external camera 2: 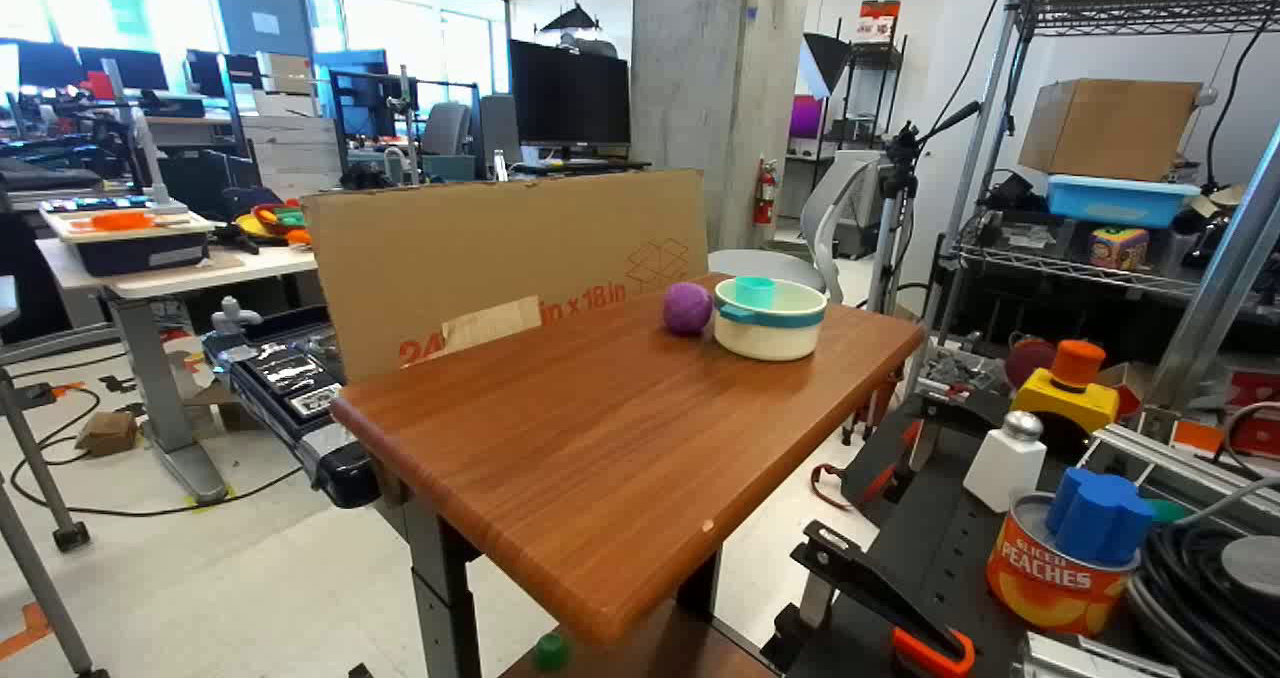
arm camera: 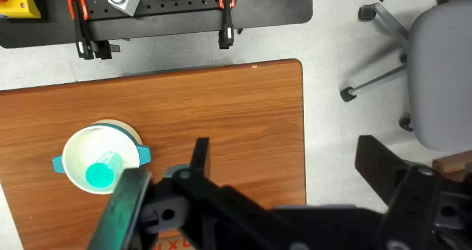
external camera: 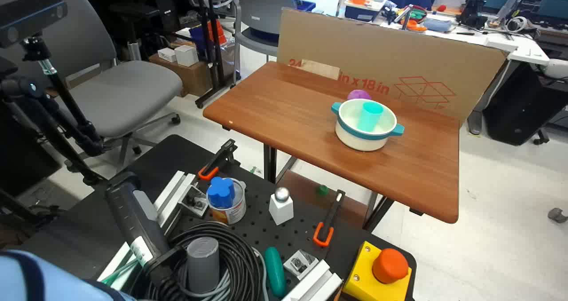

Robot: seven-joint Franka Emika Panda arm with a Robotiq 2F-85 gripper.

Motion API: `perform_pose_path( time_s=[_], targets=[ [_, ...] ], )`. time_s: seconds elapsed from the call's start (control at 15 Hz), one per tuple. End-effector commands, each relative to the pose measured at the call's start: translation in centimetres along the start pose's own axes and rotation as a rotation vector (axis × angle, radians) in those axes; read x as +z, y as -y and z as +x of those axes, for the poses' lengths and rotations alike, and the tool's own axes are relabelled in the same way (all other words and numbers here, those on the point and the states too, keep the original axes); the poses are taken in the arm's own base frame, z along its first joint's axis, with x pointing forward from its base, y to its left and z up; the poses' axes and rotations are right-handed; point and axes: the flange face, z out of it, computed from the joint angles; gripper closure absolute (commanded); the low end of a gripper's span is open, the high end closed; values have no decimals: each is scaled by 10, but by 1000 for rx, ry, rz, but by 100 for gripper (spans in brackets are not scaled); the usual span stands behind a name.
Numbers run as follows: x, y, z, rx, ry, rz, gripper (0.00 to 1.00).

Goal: Move the cup to the table

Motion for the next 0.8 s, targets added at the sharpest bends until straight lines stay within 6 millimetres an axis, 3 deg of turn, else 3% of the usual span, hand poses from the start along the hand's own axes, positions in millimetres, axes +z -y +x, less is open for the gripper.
perform_pose_path(
  time_s=[0.0,0.53,0.73],
  targets=[
    [-1,0,0,0,0,0,0],
    [-1,0,0,0,0,0,0],
    [-12,-23,7,-7,-36,-43,0]
  ],
)
